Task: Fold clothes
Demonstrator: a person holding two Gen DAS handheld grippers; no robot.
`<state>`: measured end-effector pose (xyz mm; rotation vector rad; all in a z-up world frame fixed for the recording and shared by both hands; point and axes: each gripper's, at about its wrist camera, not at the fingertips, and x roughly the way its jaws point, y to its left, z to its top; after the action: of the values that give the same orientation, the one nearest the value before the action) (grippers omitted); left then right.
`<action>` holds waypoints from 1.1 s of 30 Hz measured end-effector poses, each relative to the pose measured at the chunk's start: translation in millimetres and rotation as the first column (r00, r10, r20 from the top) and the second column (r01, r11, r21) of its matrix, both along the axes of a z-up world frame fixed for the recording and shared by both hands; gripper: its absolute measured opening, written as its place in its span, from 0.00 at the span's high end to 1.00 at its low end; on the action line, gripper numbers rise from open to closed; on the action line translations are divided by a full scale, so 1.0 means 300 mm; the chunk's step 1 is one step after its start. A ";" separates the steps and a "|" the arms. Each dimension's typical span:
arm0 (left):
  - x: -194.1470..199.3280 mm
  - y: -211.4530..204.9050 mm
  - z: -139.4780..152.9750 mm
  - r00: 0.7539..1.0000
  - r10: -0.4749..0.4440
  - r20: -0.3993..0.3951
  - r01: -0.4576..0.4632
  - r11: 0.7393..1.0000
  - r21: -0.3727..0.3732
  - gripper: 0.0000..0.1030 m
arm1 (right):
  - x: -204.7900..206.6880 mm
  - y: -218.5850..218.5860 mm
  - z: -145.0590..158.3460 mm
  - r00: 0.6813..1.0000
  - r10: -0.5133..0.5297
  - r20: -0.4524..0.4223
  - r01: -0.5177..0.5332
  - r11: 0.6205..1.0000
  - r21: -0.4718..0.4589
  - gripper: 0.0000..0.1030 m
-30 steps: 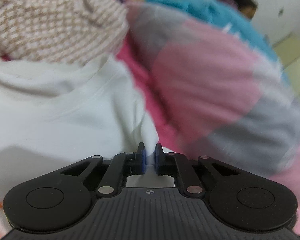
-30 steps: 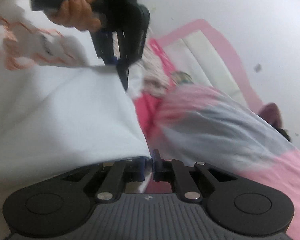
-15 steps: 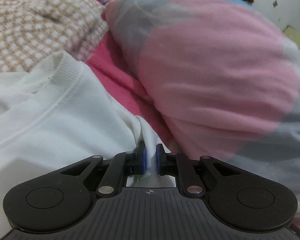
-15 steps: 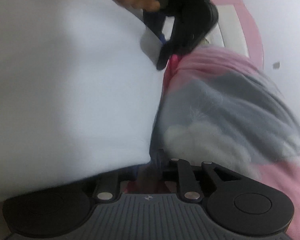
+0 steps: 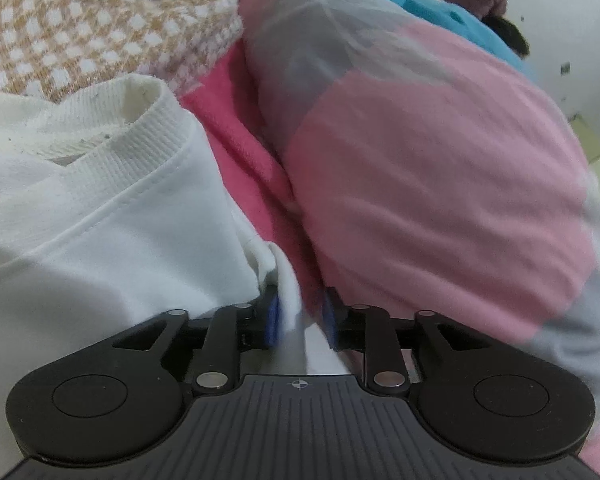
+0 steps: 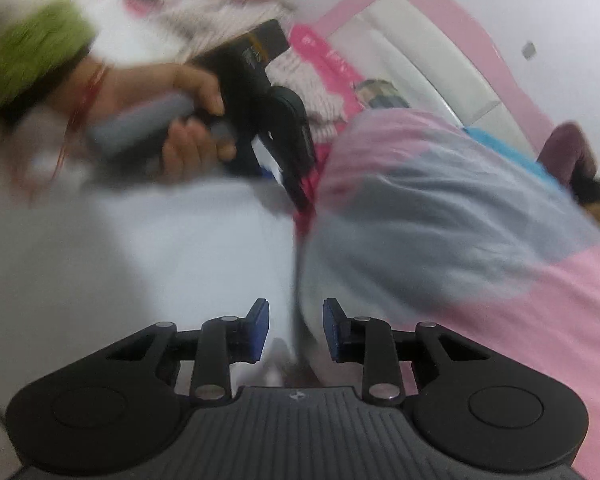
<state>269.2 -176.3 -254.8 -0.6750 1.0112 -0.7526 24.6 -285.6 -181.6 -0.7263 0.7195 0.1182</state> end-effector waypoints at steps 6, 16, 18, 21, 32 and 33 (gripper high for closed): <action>0.067 0.130 0.118 0.987 0.132 0.089 -0.137 0.990 0.044 0.60 | 0.045 -0.110 -0.128 0.979 -0.116 -0.165 0.145 0.974 0.172 0.71; 0.070 0.150 0.147 0.994 -0.051 0.093 0.053 0.998 -0.024 0.44 | 0.030 -0.116 -0.139 0.983 -0.114 -0.142 0.138 0.974 0.179 0.70; 0.075 0.070 0.096 0.991 -0.108 0.075 0.103 0.992 0.072 0.45 | 0.058 -0.140 -0.152 0.983 -0.117 -0.139 0.142 0.971 0.192 0.70; 0.109 0.039 0.066 0.996 -0.050 0.073 0.038 0.988 0.151 0.62 | 0.053 -0.154 -0.155 0.984 -0.124 -0.130 0.150 0.966 0.209 0.70; 0.069 0.235 0.224 0.978 0.194 0.081 -0.201 0.976 0.085 0.44 | 0.072 -0.154 0.019 0.996 -0.086 -0.014 0.085 0.926 0.367 0.70; 0.045 0.238 0.229 0.982 0.158 0.102 -0.169 0.979 0.118 0.44 | 0.110 -0.145 0.044 0.997 -0.071 -0.015 0.071 0.917 0.393 0.70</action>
<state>282.8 -105.0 -186.1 -0.6007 0.8993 -0.5658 57.4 -329.2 -168.5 -0.3137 0.6941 0.1906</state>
